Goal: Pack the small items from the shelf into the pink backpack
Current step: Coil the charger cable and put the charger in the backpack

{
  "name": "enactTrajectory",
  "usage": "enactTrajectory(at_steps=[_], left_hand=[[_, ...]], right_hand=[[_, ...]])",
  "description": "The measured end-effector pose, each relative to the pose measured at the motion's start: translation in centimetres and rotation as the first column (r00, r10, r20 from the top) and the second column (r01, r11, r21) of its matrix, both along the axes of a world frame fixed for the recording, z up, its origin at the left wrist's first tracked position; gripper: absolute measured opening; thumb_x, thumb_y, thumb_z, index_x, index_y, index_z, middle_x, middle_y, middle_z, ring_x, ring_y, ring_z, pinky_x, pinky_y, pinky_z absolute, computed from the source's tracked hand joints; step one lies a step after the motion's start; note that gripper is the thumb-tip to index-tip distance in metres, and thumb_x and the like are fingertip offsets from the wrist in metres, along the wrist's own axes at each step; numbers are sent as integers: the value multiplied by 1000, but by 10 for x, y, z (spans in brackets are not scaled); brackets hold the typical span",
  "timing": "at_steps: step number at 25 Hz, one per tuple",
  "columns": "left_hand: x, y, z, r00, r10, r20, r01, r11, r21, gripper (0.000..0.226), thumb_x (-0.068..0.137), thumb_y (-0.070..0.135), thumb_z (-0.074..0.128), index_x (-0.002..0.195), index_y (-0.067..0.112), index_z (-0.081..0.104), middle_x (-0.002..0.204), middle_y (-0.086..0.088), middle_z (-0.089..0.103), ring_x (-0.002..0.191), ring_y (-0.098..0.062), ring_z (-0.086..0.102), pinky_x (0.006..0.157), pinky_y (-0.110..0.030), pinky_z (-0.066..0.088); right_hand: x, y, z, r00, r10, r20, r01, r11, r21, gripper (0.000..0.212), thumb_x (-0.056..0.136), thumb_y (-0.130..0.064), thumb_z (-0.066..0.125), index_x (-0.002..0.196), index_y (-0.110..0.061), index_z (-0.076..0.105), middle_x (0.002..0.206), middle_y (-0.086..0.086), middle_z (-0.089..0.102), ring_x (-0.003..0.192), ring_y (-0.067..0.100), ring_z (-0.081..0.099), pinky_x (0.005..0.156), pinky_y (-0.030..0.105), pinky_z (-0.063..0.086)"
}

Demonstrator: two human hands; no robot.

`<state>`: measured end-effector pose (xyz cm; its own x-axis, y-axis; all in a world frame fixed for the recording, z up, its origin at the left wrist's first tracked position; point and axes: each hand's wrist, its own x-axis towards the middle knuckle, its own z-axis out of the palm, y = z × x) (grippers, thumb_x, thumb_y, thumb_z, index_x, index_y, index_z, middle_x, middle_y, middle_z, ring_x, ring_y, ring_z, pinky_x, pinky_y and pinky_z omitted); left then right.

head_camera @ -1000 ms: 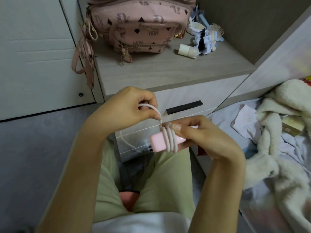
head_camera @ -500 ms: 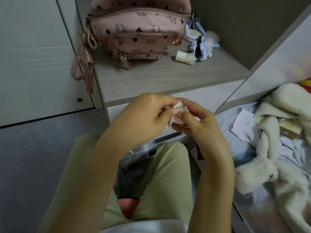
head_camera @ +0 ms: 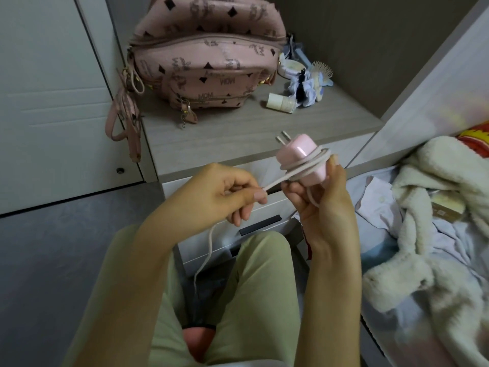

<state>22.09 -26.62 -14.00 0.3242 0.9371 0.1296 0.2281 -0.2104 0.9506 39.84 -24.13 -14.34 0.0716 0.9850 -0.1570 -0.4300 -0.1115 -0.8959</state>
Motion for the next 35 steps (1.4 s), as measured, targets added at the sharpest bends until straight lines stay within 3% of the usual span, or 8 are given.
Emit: enactTrajectory(at_steps=[9, 13, 15, 18, 21, 23, 26, 35], left_hand=[[4, 14, -21, 994, -48, -99, 43, 998, -51, 37, 92, 12, 55, 71, 39, 70, 65, 6, 66, 64, -7, 61, 68, -22, 50], [-3, 17, -30, 964, -4, -265, -5, 1000, -31, 18, 93, 27, 51, 82, 26, 66, 79, 2, 67, 78, -14, 62, 78, -39, 49], [-3, 16, -30, 958, -10, -287, 6, 1000, -15, 18, 93, 30, 52, 76, 33, 60, 74, 10, 61, 72, -9, 56, 70, -30, 45], [-1, 14, -24, 935, 39, -351, -31, 999, 26, 20, 85, 40, 57, 67, 33, 53, 65, 10, 53, 62, -5, 47, 60, -23, 38], [4, 13, -18, 930, 152, -335, -117, 985, 124, 20, 84, 36, 62, 70, 22, 58, 68, 1, 55, 65, -17, 50, 62, -37, 40], [15, 9, -12, 927, 218, -305, -178, 972, 153, 19, 84, 36, 63, 73, 20, 61, 69, 1, 57, 66, -18, 51, 61, -37, 41], [30, 4, -4, 896, 278, -346, -221, 955, 196, 16, 85, 33, 62, 75, 21, 64, 73, 5, 61, 69, -13, 53, 63, -34, 43], [38, -4, 7, 864, 393, -314, -290, 900, 326, 15, 89, 24, 58, 87, 19, 72, 83, 3, 70, 76, -13, 60, 70, -36, 48]], right_hand=[[-7, -3, -2, 956, 284, -76, -284, 959, 3, 54, 92, -49, 39, 64, -18, 74, 50, -1, 57, 40, 6, 50, 50, 21, 51], [7, -5, -1, 850, 526, 7, -525, 848, 72, 45, 80, -52, 48, 79, -18, 77, 64, 8, 66, 40, 8, 51, 47, 22, 50], [23, -7, -2, 762, 624, 170, -644, 757, 107, 38, 79, -48, 58, 91, -17, 76, 79, 8, 72, 52, 12, 62, 52, 24, 52], [44, -12, -3, 644, 586, 492, -712, 695, 104, 34, 77, -34, 61, 104, -17, 72, 95, 13, 72, 82, 23, 67, 67, 30, 54], [55, -17, 1, 668, 558, 492, -649, 760, 21, 36, 71, -24, 67, 105, -16, 71, 90, 18, 68, 75, 18, 66, 60, 23, 53], [52, -18, 1, 636, 558, 534, -642, 766, -36, 41, 70, -18, 70, 111, -12, 66, 78, 2, 66, 66, 10, 65, 57, 16, 51], [40, -13, -4, 631, 507, 587, -571, 816, -91, 32, 75, -16, 73, 107, -16, 70, 77, -2, 69, 70, 17, 69, 63, 26, 57], [16, -12, 1, 672, 278, 686, -436, 898, 63, 12, 78, -24, 67, 81, -33, 75, 81, 0, 73, 76, 13, 71, 69, 27, 59]])
